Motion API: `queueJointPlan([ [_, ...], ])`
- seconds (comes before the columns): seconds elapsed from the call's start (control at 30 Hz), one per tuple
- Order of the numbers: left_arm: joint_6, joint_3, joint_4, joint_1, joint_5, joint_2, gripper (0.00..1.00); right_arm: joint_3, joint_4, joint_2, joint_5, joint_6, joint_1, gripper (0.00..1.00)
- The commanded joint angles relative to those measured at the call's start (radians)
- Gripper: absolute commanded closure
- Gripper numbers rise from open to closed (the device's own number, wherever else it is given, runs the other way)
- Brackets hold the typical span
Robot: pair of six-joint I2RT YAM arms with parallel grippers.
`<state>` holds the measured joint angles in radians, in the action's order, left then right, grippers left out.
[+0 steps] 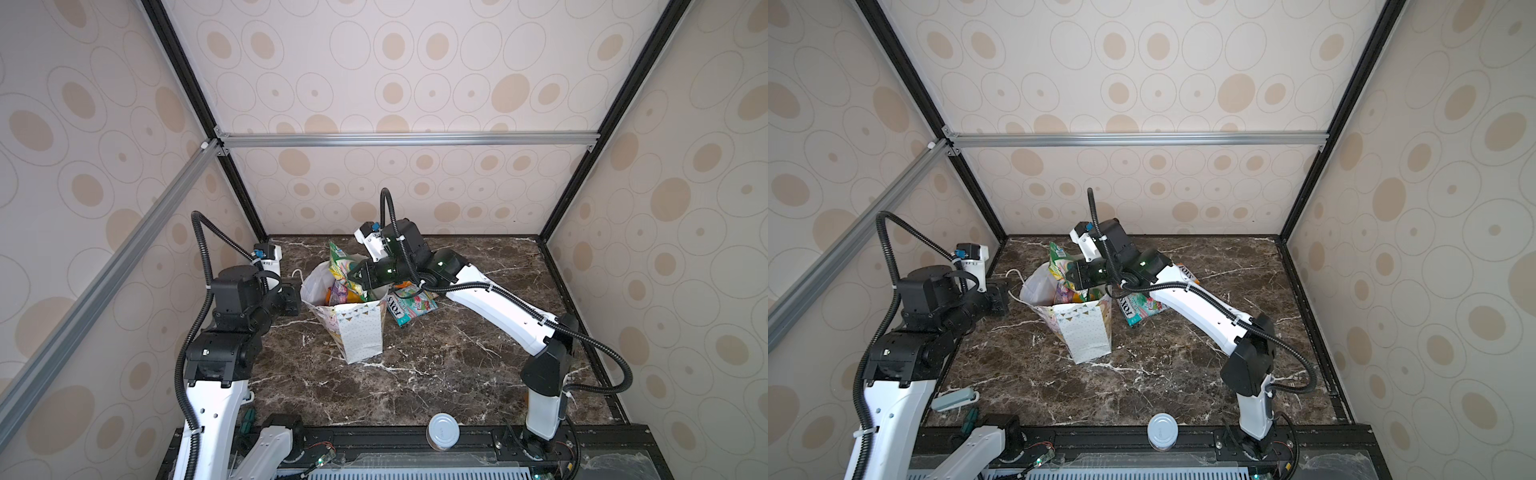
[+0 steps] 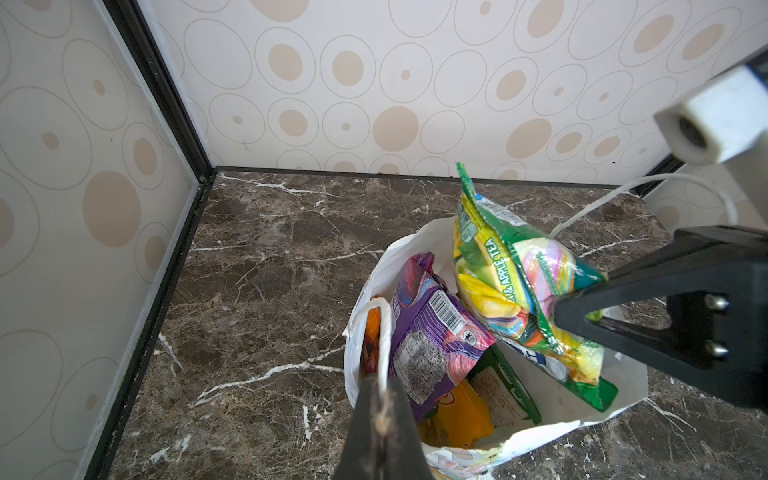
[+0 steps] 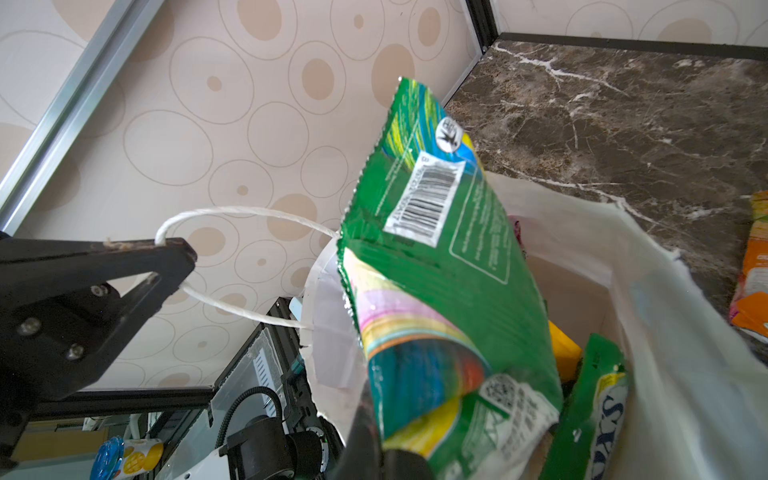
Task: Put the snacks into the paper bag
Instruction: 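Lower the green packet into the bag and open the right gripper, then raise the right gripper out of the bag and move it back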
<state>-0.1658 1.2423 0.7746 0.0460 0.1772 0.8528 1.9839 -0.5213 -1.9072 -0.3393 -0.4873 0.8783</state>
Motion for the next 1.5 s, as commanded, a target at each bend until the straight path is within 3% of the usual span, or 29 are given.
queueJointPlan([
  [0.0, 0.028, -0.015, -0.028, -0.001, -0.006, -0.006, 1.00, 0.015, 0.012, -0.010, 0.044, 0.039, 0.002, 0.91],
  [0.13, 0.041, -0.013, -0.028, -0.001, -0.008, 0.001, 1.00, 0.058, -0.052, -0.013, 0.082, 0.102, 0.001, 0.77],
  [0.33, 0.052, -0.010, -0.027, -0.001, -0.025, -0.006, 1.00, 0.049, -0.056, 0.022, 0.009, 0.142, 0.005, 0.56],
  [0.4, 0.053, -0.012, -0.023, -0.001, -0.028, -0.010, 1.00, 0.052, -0.069, 0.038, 0.032, 0.157, 0.011, 0.53],
  [0.6, 0.043, -0.013, -0.021, -0.001, -0.027, -0.026, 1.00, 0.126, -0.194, 0.042, 0.202, 0.221, 0.018, 0.56],
  [0.87, 0.038, -0.009, -0.018, -0.001, -0.030, -0.036, 1.00, 0.107, -0.211, 0.083, 0.221, 0.231, 0.041, 0.60],
  [1.47, 0.070, 0.054, 0.010, 0.000, -0.054, -0.004, 1.00, -0.263, -0.042, 0.437, 0.338, 0.191, 0.051, 0.61],
])
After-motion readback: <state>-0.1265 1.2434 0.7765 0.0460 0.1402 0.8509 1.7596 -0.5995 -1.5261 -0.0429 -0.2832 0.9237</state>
